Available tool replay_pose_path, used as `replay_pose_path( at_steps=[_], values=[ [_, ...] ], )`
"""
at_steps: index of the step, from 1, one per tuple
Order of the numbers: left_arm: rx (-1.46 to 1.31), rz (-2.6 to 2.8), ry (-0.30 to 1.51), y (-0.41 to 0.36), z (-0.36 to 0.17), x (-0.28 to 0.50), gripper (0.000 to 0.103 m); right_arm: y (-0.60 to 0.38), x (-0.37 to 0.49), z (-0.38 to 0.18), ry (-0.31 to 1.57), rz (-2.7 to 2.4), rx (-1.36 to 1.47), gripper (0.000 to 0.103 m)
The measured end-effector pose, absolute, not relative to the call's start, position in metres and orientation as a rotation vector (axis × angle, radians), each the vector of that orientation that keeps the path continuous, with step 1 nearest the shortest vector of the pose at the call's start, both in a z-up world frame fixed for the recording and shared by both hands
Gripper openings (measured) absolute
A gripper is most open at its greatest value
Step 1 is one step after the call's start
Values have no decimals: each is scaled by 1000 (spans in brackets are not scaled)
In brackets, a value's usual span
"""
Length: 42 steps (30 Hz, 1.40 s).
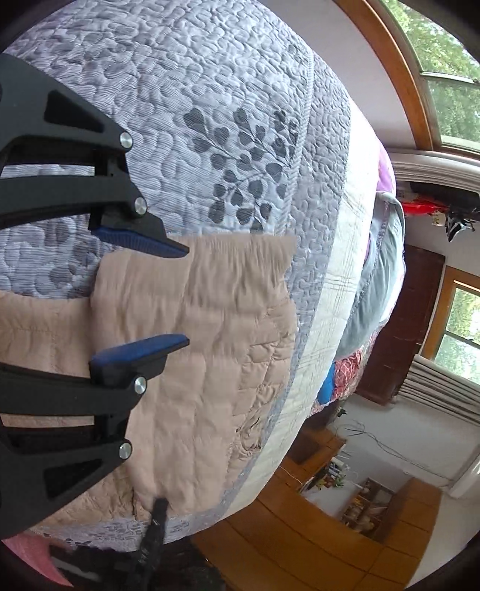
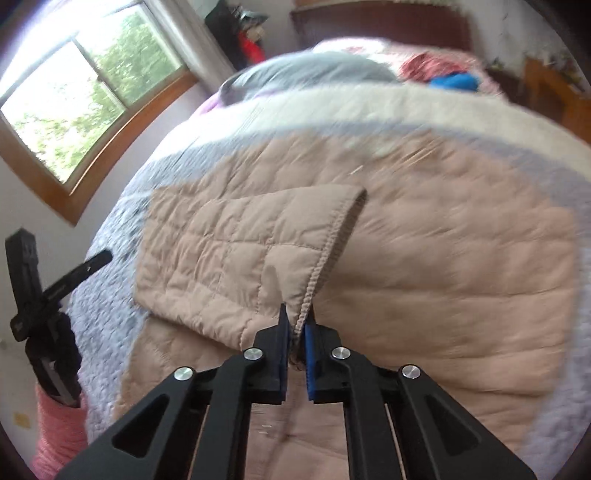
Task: Fold large clothes
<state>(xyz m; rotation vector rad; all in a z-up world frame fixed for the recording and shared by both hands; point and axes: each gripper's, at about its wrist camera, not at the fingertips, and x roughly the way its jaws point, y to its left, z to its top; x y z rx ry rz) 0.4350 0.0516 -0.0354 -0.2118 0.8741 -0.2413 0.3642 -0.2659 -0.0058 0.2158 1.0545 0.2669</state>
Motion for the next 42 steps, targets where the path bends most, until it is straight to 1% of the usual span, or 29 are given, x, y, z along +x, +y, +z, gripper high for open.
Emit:
replay_pose_path(
  at_steps=[5, 9, 13, 19, 22, 25, 26, 28, 32, 34, 37, 40, 42],
  values=[
    [-166, -275, 886, 22, -39, 448, 41, -322, 361, 14, 1007, 106, 209, 7],
    [-110, -304, 894, -9, -47, 455, 41, -367, 358, 12, 994, 12, 235, 7],
    [-24, -319, 945, -44, -65, 465, 41, -398, 361, -7, 1024, -16, 296, 7],
    [-25, -291, 1020, -52, -105, 484, 40, -416, 375, -68, 1105, -21, 382, 7],
    [-12, -279, 1000, -55, -112, 482, 40, -415, 380, -84, 1104, -11, 411, 8],
    [8, -264, 995, -58, -111, 481, 40, -411, 380, -87, 1106, -34, 388, 9],
    [7, -264, 1000, -57, -109, 480, 40, -410, 380, -84, 1105, -42, 373, 12],
    [-7, -266, 1004, -54, -99, 477, 39, -409, 369, -67, 1071, -90, 350, 19],
    [-27, -290, 912, -56, -62, 454, 39, -401, 345, -23, 950, -109, 299, 19],
    [-42, -316, 912, -67, -53, 449, 39, -385, 342, -11, 939, -37, 301, 19],
    [-24, -345, 946, -94, -55, 444, 39, -348, 347, -16, 992, 66, 286, 18],
    [1, -342, 975, -111, -69, 444, 39, -317, 355, -35, 1032, 60, 217, 18],
    [-1, -338, 998, -114, -80, 445, 39, -310, 362, -44, 1049, 76, 229, 18]
  ],
)
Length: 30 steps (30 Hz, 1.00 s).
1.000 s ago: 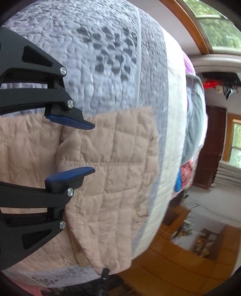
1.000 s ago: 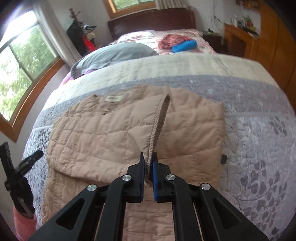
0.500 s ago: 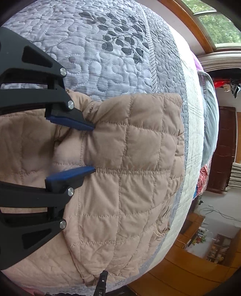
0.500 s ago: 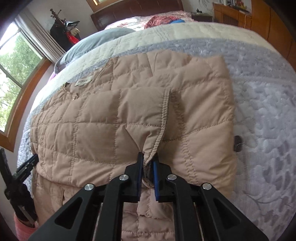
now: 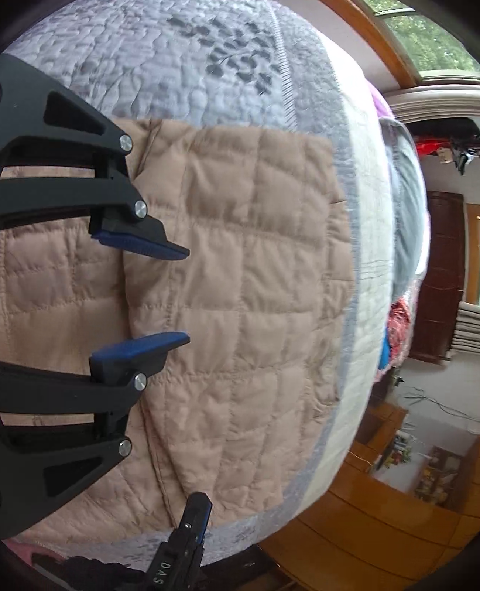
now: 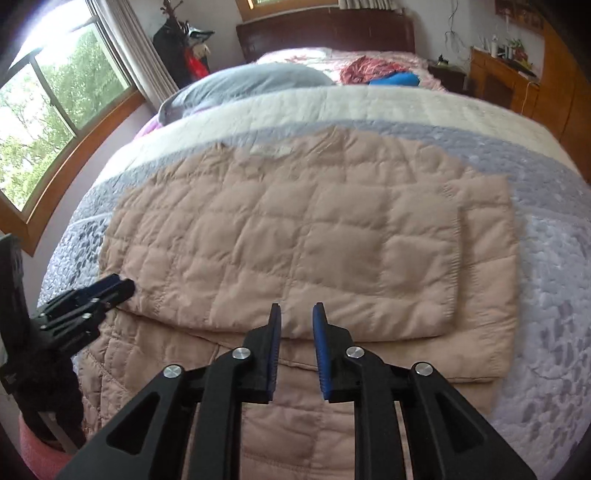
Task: Fold large clothes
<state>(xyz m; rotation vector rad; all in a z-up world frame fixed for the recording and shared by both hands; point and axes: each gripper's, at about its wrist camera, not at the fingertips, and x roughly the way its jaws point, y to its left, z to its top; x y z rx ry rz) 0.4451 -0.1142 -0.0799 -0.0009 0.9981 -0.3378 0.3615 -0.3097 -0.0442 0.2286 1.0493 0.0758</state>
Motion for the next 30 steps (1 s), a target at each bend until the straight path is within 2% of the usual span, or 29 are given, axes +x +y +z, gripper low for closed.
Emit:
replay_pose_path(
  at_steps=[8, 16, 17, 19, 23, 26, 30],
  values=[
    [28, -344, 1035, -114, -113, 459, 41, -309, 382, -91, 1124, 48, 239, 14],
    [51, -311, 1031, -120, -112, 458, 41, -303, 379, -93, 1102, 19, 176, 14],
    [48, -311, 1036, -120, -109, 458, 41, -307, 373, -87, 1095, 38, 196, 16],
    [18, -330, 1042, -110, -92, 446, 40, -319, 343, -62, 1015, 125, 296, 19],
    [10, -392, 977, -64, -53, 392, 56, -341, 272, -23, 913, 194, 306, 28],
    [20, -386, 942, -24, -43, 349, 64, -354, 215, -16, 912, 196, 266, 33],
    [19, -316, 954, 36, -53, 287, 67, -367, 141, -29, 943, 169, 236, 39]
  ],
)
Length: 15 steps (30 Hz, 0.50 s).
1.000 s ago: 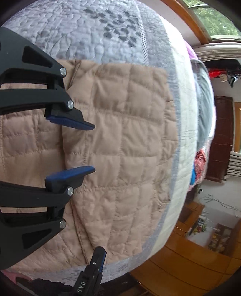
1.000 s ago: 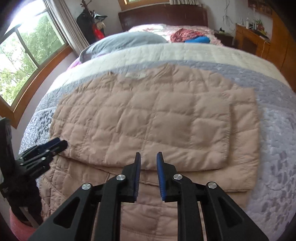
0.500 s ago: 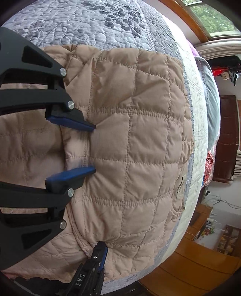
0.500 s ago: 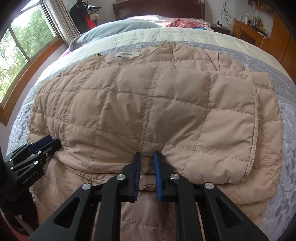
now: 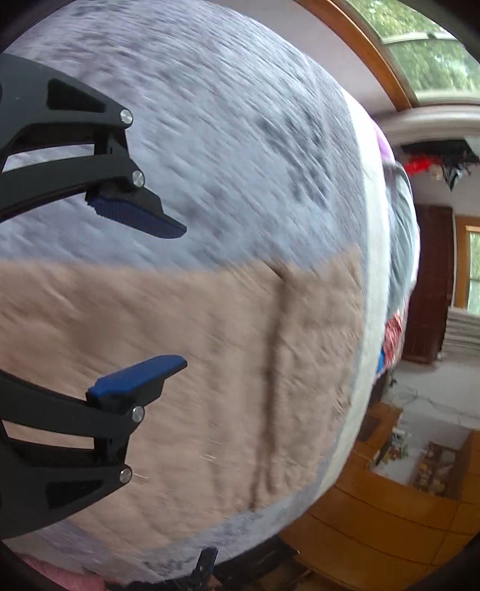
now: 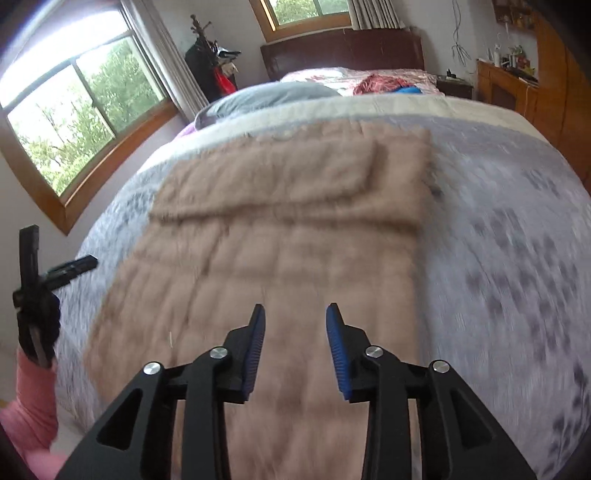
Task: Fold large clothes
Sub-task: 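Grasp the hem corners with the left tool while the right tool grasps the hem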
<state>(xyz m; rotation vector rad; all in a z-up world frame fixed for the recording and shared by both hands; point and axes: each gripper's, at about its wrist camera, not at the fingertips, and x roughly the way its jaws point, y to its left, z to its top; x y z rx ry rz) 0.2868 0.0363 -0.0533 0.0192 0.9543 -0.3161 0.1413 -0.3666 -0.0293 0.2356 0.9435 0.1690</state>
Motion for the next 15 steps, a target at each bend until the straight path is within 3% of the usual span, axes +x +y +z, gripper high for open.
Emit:
replay_pose_path(
  at_steps=[2, 4, 15],
  values=[
    [-8, -312, 984, 58, -64, 263, 67, -375, 111, -37, 962, 156, 249, 47],
    [-34, -311, 1018, 77, -78, 237, 68, -383, 86, -48, 974, 142, 271, 50],
    [-200, -397, 1088, 89, -123, 186, 70, -422, 33, -94, 1044, 144, 387, 55]
  ],
)
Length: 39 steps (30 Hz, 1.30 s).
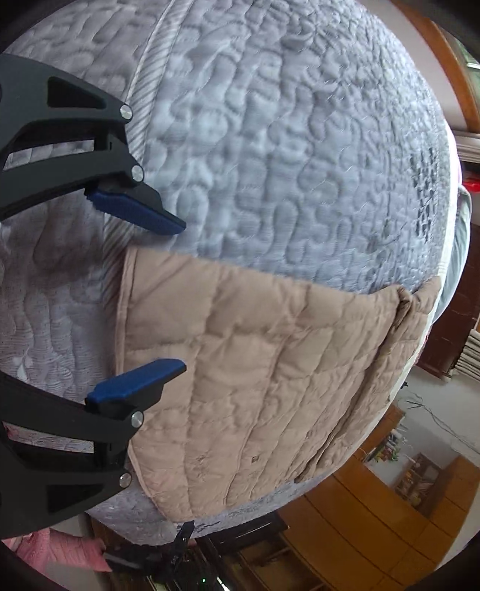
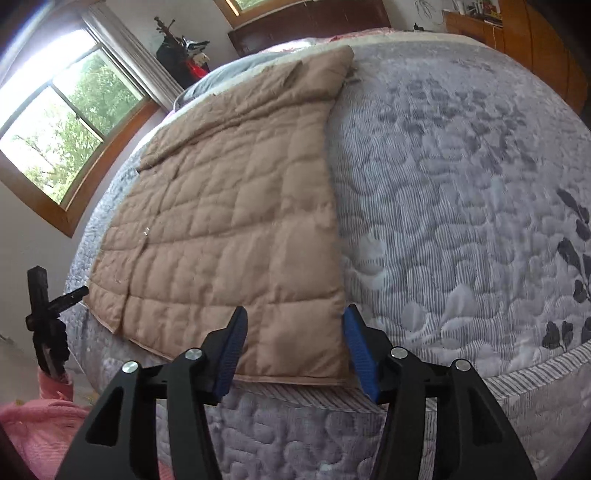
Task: Fold large clothes
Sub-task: 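Grasp the hem corners with the left tool while the right tool grasps the hem, then lift the hem with both tools and fold it toward the collar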
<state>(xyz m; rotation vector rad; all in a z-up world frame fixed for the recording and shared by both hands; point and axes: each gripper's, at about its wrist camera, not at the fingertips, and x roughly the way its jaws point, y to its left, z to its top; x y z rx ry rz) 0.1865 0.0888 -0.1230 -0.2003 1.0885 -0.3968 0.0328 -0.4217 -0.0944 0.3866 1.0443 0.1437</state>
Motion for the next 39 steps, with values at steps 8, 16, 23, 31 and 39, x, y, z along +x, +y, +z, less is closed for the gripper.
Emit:
replay_pose_path(
  at_steps=[8, 16, 23, 31, 39],
  values=[
    [-185, -397, 1089, 74, -123, 187, 52, -417, 34, -111, 1059, 163, 390, 36],
    [-271, -424, 1069, 78, -119, 184, 12, -397, 28, -96, 1027, 181, 335, 10],
    [-271, -446, 1029, 90, -96, 147, 11, -393, -1, -81, 995, 225, 323, 10],
    [-219, -407, 1106, 92, -128, 122, 12, -392, -26, -111, 1046, 200, 348, 10],
    [-244, -426, 1081, 94, -131, 124, 11, -393, -26, -114, 1015, 183, 365, 9]
  ],
)
